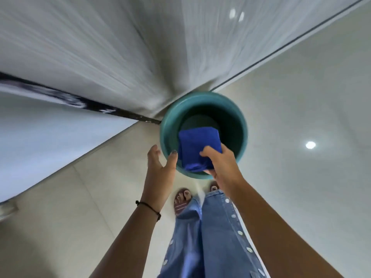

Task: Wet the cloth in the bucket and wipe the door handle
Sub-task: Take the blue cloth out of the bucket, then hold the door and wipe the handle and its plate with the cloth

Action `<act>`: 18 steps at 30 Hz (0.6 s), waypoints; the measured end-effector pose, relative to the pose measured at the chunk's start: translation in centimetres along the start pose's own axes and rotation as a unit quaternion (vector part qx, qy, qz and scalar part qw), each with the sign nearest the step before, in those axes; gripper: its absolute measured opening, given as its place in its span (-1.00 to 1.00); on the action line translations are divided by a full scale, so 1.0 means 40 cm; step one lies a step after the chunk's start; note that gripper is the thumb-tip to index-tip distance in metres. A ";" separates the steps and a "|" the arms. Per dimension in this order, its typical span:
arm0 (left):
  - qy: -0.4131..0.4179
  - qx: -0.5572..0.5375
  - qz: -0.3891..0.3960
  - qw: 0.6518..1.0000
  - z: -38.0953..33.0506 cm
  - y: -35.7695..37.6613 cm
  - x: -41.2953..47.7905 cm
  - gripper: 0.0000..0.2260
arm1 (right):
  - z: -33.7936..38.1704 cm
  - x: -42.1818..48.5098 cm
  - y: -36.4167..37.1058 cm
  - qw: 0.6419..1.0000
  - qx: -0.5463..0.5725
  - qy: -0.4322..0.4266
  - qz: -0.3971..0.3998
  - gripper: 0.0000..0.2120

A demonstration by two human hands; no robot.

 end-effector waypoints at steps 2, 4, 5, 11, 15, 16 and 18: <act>-0.028 -0.096 0.076 0.992 -0.050 -0.027 -0.140 -0.59 | 0.087 -0.164 -0.015 0.999 0.006 -0.018 0.043 -0.80; -0.052 -0.241 0.192 0.950 -0.106 -0.086 -0.325 -0.54 | 0.199 -0.356 -0.011 0.996 0.000 -0.023 0.084 -0.75; -0.040 -0.287 0.227 0.930 -0.127 -0.121 -0.412 -0.52 | 0.253 -0.449 -0.001 0.993 -0.021 -0.035 0.108 -0.72; 0.074 -0.375 0.083 0.920 -0.143 -0.377 -0.807 -0.81 | 0.474 -0.879 0.092 0.937 -0.242 -0.191 0.166 -0.63; 0.161 -0.368 -0.047 0.915 -0.070 -0.565 -0.986 -0.79 | 0.478 -1.061 0.211 0.880 -0.332 -0.262 0.215 -0.56; 0.183 -0.365 -0.091 0.908 -0.047 -0.619 -1.029 -0.78 | 0.468 -1.103 0.254 0.875 -0.332 -0.264 0.235 -0.66; 0.223 -0.363 -0.165 0.890 0.001 -0.711 -1.096 -0.75 | 0.428 -1.181 0.354 0.883 -0.294 -0.214 0.295 -0.84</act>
Point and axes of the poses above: each hand's wrist, its own x-axis towards the middle knuckle, its own y-axis out of the palm, z = x × y, the point moved 3 cm from there along x, towards the middle knuckle, and after that the axes turned 7 degrees about -y, right-handed, at the moved point
